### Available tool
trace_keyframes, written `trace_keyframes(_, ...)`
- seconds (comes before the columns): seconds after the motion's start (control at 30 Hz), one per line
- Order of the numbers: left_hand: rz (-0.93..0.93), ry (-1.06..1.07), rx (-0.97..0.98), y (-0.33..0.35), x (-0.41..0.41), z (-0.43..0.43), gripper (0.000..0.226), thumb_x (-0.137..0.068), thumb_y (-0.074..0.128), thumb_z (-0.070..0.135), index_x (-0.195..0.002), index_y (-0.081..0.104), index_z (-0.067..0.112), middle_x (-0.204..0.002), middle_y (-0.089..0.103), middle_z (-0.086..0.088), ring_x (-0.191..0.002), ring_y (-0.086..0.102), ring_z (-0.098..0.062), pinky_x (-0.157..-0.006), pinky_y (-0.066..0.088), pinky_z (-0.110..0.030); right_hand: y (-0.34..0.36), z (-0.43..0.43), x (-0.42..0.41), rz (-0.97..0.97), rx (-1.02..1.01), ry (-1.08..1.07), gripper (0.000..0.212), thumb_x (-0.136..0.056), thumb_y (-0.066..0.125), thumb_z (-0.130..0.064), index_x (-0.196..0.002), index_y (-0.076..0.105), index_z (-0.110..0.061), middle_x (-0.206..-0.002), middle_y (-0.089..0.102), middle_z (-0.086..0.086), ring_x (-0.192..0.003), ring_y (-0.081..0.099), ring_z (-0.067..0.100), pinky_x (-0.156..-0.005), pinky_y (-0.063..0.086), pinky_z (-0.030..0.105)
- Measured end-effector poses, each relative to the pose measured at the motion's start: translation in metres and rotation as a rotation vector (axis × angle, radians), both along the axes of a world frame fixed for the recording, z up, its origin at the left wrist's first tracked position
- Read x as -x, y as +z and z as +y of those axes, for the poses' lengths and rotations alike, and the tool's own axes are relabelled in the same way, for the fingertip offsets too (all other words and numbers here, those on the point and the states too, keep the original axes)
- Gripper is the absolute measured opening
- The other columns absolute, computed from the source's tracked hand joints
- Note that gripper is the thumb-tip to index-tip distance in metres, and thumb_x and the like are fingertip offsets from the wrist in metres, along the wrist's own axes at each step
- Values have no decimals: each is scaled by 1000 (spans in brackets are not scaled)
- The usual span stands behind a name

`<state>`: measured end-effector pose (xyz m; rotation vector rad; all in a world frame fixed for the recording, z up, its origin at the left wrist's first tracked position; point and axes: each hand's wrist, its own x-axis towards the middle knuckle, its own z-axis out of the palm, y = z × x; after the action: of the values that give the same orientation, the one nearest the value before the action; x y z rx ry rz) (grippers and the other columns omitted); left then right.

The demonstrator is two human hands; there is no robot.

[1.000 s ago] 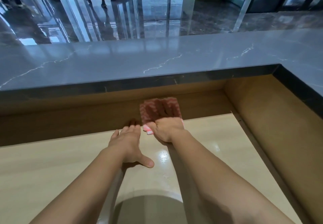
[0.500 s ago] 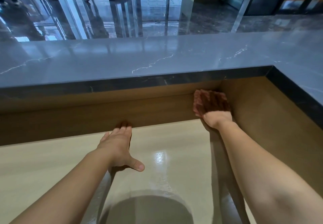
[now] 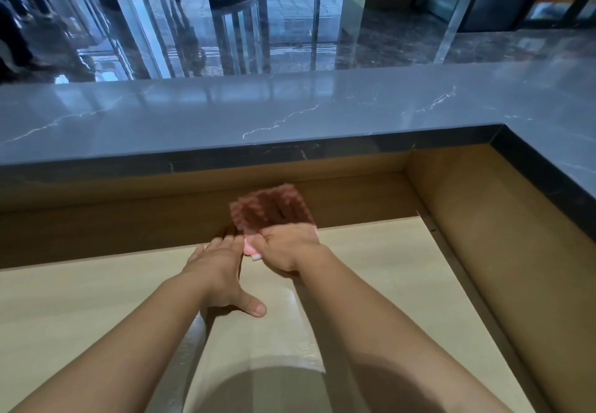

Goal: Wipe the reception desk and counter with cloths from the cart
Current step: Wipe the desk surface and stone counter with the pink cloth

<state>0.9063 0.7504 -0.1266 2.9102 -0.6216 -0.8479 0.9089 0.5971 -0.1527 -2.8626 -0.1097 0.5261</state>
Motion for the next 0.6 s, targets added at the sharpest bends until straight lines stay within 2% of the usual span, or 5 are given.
trace_keyframes(0.1,4,-3,-48,1,0,-2,146,-47,76,77,-154,-3,17,-162,2,-3,-149,0,-22,-121,5,-38,-2,-32,0,-117,24,22,69,-91,3,-63,-155,11,-37,-163,-2,-12,-150,-6,16,-119,-14,42)
trace_keyframes(0.23,16,3,-63,2,0,-3,148,-47,75,77,-154,-7,15,-162,-4,-3,-149,-3,-21,-121,2,-38,-2,-105,5,-324,158,-107,79,-80,-3,-61,-155,4,-37,-163,3,-10,-150,5,21,-121,-5,42)
trace_keyframes(0.37,8,-6,-53,0,-1,-3,151,-44,76,77,-154,-5,14,-162,0,-2,-149,0,-21,-121,6,-39,-28,-180,11,-257,222,-376,67,-90,0,-65,-153,-1,-43,-163,1,-13,-150,5,19,-120,-2,44)
trace_keyframes(0.47,10,-9,-52,-1,-1,-3,152,-43,76,78,-154,-6,14,-162,0,-3,-149,0,-22,-121,6,-40,-27,-187,20,-108,263,-505,65,-95,9,-60,-152,28,-35,-160,26,-3,-145,26,26,-119,12,45)
trace_keyframes(0.6,6,-13,-54,-2,-3,-2,152,-42,76,78,-154,-5,14,-162,3,-2,-149,2,-22,-121,8,-40,13,-121,33,32,331,-541,51,-101,22,-35,-129,61,-19,-139,56,6,-128,48,31,-109,21,44)
